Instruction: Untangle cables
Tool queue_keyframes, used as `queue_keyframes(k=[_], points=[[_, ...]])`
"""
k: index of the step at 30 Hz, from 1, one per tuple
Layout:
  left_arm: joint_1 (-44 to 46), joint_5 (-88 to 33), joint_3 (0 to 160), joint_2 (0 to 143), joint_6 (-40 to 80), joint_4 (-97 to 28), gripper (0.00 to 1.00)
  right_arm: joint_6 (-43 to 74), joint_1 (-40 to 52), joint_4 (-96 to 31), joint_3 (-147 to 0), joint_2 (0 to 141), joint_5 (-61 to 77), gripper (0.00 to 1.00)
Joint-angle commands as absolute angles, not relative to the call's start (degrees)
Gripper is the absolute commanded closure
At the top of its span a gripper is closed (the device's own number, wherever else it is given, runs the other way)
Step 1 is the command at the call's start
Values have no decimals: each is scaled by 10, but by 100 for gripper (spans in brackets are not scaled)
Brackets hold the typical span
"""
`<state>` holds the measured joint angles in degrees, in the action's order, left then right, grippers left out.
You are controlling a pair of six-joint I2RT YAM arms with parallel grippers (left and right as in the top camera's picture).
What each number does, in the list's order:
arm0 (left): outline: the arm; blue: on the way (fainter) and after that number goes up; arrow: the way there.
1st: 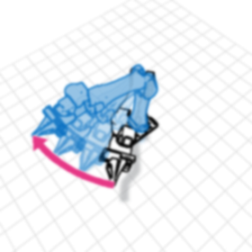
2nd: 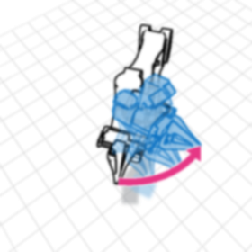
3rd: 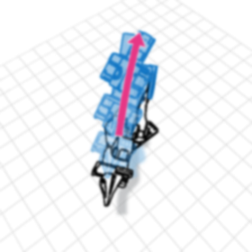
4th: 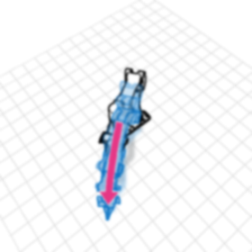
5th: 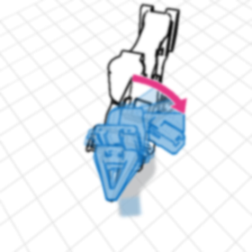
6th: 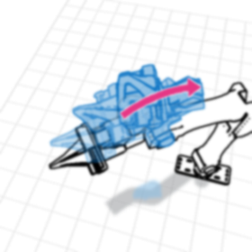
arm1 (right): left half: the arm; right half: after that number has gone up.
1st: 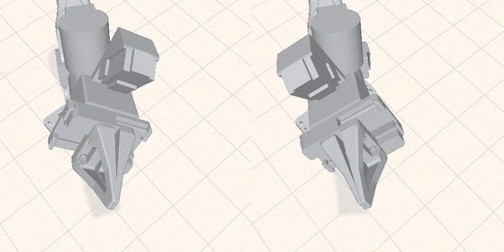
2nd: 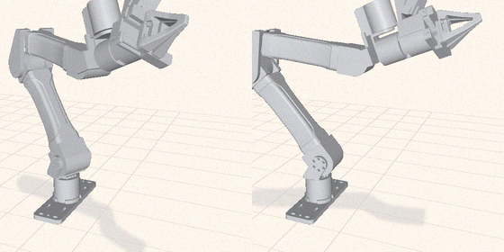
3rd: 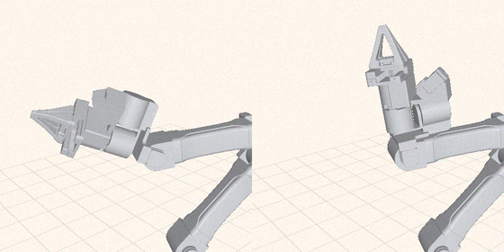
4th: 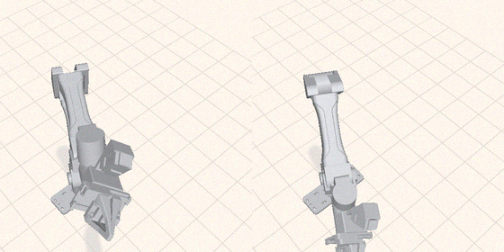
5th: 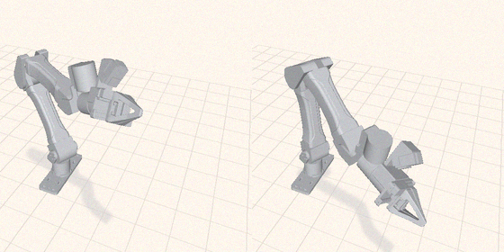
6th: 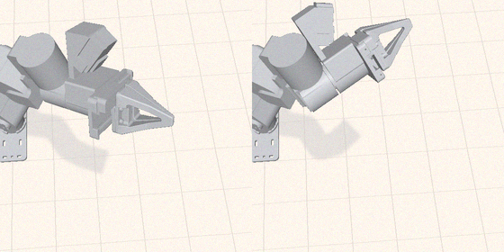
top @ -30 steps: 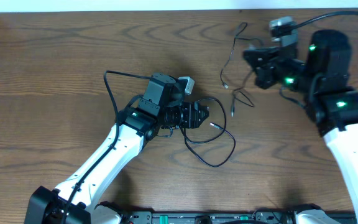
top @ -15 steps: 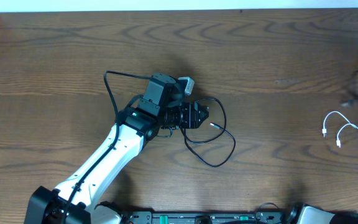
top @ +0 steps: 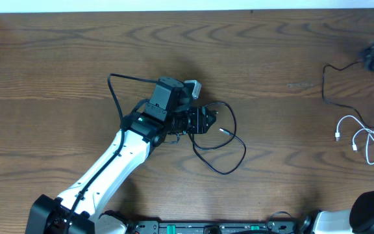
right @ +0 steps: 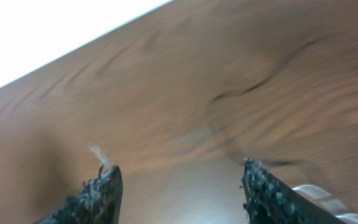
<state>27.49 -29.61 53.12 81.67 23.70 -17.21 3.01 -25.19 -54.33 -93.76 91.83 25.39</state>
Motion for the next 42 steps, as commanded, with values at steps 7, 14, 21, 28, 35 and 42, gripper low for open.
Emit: queue_keyframes(k=[7,14,21,28,35,42], points=[[246,-93,536,820,286,-243,45,-42,-81,-656,-860,919,258,42],[157,-94,536,819,308,-298,45,-44,20,-593,-746,919,249,43],[117,-99,536,819,310,-342,45,-44,131,-360,-577,919,214,54],[116,-100,536,819,312,-356,45,-43,174,-122,-441,919,213,48],[117,-100,536,819,319,-356,44,32,174,-28,-394,928,214,50],[117,-100,536,819,318,-356,45,82,181,25,-389,978,236,52]])
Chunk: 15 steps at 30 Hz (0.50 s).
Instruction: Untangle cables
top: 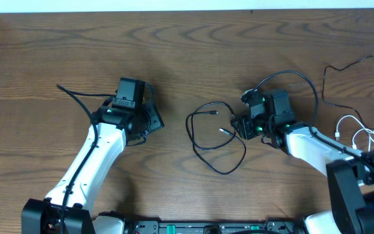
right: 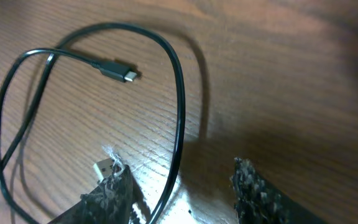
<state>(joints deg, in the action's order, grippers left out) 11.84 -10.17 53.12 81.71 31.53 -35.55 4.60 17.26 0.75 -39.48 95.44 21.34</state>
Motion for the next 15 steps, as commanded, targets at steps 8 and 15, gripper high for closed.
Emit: queue_keyframes(k=[8,15], points=[[117,-100,536,819,319,-356,45,190,211,106,-389,1023,370,55],[117,-100,536,819,319,-356,45,229,216,140,-389,1023,404,82]])
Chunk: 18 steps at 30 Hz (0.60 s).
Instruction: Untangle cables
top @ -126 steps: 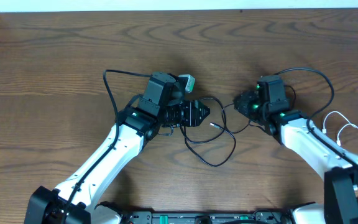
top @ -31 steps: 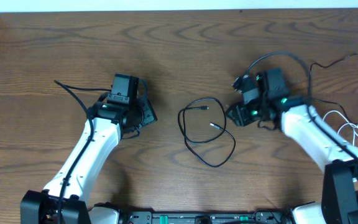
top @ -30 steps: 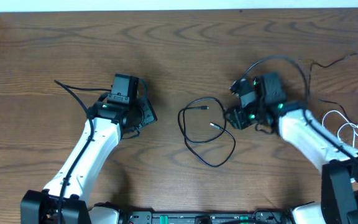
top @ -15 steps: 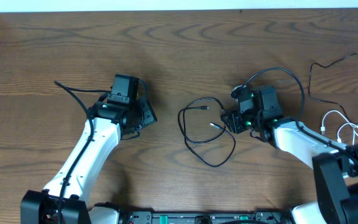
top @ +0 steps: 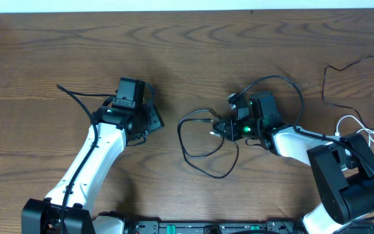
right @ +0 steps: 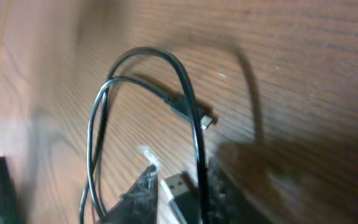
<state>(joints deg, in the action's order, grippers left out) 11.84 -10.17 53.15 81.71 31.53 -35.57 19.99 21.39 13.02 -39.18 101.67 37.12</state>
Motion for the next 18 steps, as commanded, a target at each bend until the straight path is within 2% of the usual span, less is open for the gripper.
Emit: queue_keyframes(k=[1,11,14,18], points=[[117,-100,536,819,319,-356,45,235,216,147,-389,1023,414,82],[117,-100,536,819,319,-356,45,238,218,191,-389,1023,591,88],[117,-100,536,819,319,-357,45,243,218,226,-389,1023,639,99],[117,-100,536,819,319,-358,45,281,218,266,-389,1023,651,99]])
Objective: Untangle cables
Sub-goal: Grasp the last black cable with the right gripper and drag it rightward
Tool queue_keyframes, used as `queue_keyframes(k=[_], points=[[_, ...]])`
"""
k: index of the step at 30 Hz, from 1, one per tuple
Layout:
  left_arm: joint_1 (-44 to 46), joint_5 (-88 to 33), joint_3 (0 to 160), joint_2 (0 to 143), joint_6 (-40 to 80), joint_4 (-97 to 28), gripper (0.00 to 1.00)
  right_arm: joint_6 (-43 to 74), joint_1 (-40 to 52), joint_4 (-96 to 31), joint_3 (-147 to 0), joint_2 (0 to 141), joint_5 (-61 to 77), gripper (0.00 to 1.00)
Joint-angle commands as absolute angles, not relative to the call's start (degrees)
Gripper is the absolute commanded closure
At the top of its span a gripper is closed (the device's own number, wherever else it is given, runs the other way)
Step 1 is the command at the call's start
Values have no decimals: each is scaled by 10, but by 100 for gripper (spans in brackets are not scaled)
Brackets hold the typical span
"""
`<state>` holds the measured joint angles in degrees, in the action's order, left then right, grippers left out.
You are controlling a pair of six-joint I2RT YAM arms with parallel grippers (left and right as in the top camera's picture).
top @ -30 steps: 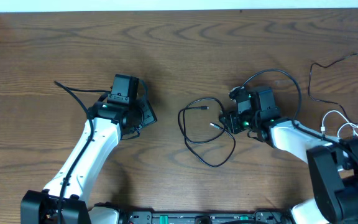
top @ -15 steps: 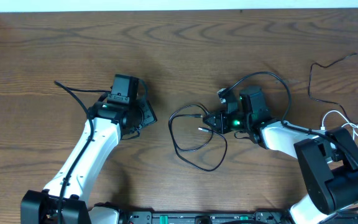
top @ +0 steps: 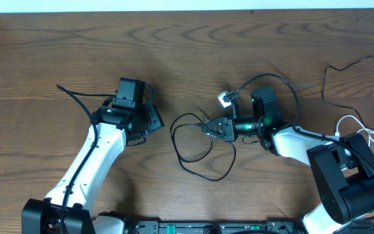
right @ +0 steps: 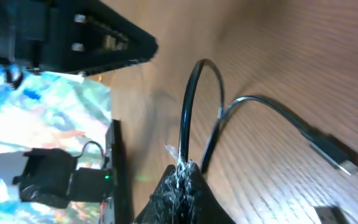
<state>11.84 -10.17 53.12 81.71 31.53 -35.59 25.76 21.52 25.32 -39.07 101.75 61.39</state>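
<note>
A thin black cable (top: pixel 173 133) lies in loose loops at mid-table. My right gripper (top: pixel 208 127) is shut on one strand of it, reaching leftward. In the right wrist view the fingers (right: pixel 183 180) pinch the black cable (right: pixel 187 106), which arches upward from them. A second strand ends in a small plug (right: pixel 335 154), and a flat USB plug (right: pixel 328 214) shows at the bottom edge. My left gripper (top: pixel 153 121) rests left of the loops, apart from the cable. Its jaws cannot be made out from above.
Another thin black cable (top: pixel 325 81) and a white cable (top: pixel 369 140) lie at the table's right edge. The wooden table (top: pixel 193 52) runs back to a white wall. The left arm's forearm slants from the bottom left.
My right gripper, still shut on the black cable, has moved left. The cable's left loop has shifted left with it. The wrist has turned and now faces the left arm.
The left gripper was at the black cable at mid-table, with the right arm off to the right. Then the left arm stood back at the left and the right gripper was open beside the cable. It then shut on a strand and now holds it further left.
</note>
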Motion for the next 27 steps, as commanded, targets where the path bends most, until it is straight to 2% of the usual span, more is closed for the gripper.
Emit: queue_keyframes(k=[1,3,9,12,14,22,27], points=[[117,-100,536,819,319,-358,45,298,217,303,-389,1023,653,99],[117,-100,536,819,319,-358,44,334,212,367,-390,1023,663,99],[117,-100,536,819,319,-359,45,546,163,704,-408,1022,651,99],[117,-100,536,819,319,-360,45,576,131,722,-442,1012,651,98],[117,-100,536,819,319,-360,45,566,109,635,-475,1004,651,98],[117,-111,536,819,321,-360,45,394,73,243,-589,988,587,98],[116,-111,536,819,321,-359,45,179,69,-158,-750,978,423,99]])
